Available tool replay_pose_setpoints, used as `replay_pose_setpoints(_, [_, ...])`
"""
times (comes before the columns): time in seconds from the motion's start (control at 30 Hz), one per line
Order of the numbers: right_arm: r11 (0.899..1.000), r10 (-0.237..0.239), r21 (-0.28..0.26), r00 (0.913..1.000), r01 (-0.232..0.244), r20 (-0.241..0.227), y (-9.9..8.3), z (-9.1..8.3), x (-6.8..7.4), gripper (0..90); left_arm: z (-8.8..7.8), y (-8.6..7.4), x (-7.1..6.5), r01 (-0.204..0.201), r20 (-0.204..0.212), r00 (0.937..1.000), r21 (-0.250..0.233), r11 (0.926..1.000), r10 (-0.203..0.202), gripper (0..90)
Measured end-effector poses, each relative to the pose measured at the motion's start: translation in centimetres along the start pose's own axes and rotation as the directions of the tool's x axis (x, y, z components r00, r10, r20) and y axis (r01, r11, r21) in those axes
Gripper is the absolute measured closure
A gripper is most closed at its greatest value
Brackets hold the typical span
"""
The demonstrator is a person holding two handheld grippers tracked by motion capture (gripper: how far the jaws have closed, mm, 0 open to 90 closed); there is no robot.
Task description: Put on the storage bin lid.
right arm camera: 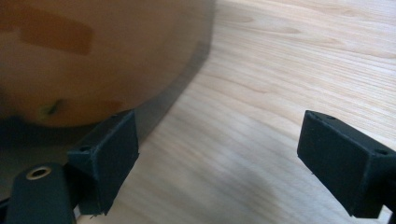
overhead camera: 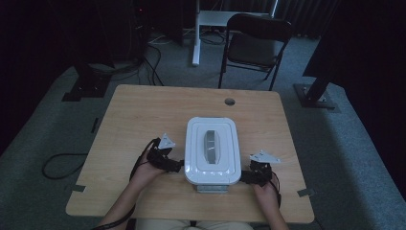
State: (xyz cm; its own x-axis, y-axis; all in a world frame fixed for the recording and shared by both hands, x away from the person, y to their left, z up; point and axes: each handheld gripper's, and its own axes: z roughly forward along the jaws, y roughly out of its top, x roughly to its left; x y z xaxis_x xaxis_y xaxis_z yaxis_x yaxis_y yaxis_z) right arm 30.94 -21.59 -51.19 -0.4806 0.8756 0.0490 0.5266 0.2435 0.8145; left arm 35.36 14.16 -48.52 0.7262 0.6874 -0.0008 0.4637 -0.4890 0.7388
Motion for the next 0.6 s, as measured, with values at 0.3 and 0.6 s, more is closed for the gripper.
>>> replay_pose_setpoints(0.3, [0.999,0.028,-0.016,0.9987,-0.027,0.043,0.4,-0.3,-1.8,12.3,-1.5,-0.7,0.8,0.001,-0.002,1.0,-0.047,0.9989,-0.001,11.3])
replay_pose_setpoints(0.6, [0.999,0.029,-0.028,0.9975,-0.027,0.065,0.1,-0.9,-2.7,12.3,-2.6,-1.8,0.9,0.001,-0.018,0.9998,-0.05,0.9987,-0.002,11.3])
